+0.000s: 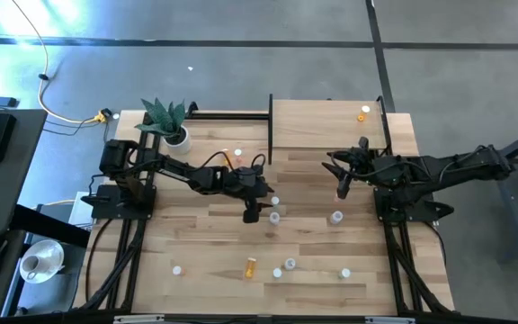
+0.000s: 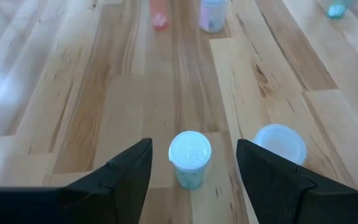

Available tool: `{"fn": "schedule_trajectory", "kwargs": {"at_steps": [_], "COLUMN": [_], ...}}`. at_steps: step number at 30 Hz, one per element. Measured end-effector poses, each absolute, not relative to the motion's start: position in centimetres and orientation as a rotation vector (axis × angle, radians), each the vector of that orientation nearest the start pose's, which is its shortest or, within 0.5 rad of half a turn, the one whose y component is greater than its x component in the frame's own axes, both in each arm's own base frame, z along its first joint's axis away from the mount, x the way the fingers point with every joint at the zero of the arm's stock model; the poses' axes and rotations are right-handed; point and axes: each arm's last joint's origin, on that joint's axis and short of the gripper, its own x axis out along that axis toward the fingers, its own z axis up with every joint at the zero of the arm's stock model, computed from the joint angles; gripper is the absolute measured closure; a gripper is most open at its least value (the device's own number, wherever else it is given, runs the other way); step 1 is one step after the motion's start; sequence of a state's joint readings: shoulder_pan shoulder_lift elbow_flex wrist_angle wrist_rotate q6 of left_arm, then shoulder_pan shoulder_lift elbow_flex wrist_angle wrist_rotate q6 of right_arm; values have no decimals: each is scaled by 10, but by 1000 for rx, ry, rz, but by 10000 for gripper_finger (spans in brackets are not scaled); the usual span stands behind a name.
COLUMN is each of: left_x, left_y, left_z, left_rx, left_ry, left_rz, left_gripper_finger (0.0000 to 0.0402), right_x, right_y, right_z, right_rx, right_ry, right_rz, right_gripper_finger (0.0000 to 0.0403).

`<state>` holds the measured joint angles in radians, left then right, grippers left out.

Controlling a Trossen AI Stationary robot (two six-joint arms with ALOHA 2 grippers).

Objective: Pick and place medicine bottles onto shelf by color
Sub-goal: Put the top left green pill bottle on the shelf

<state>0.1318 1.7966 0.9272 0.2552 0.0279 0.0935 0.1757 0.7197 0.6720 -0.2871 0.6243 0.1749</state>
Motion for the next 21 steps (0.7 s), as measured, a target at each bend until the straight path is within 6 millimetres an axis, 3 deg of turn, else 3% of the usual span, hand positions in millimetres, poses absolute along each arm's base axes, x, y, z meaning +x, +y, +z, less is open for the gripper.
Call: {"fn": "schedule_trajectory", "kwargs": {"at_steps": [6,14,21], "left_x": [360,365,370], "left_y": [47,50,50], "left_z": [157,142,147], "left_rx": [42,59,44], "left_ry": [605,612,596], "left_rz": [84,93,66], "left_gripper_finger": [178,178,178], "right_x": [156,156,156], "right_y": [11,11,11], "right_z": [296,296,296], "right_rx": [40,40,39], "right_ry": [271,271,272], "right_rz": [-467,-466,-466], "right_gripper_finger": [249,249,249]}}
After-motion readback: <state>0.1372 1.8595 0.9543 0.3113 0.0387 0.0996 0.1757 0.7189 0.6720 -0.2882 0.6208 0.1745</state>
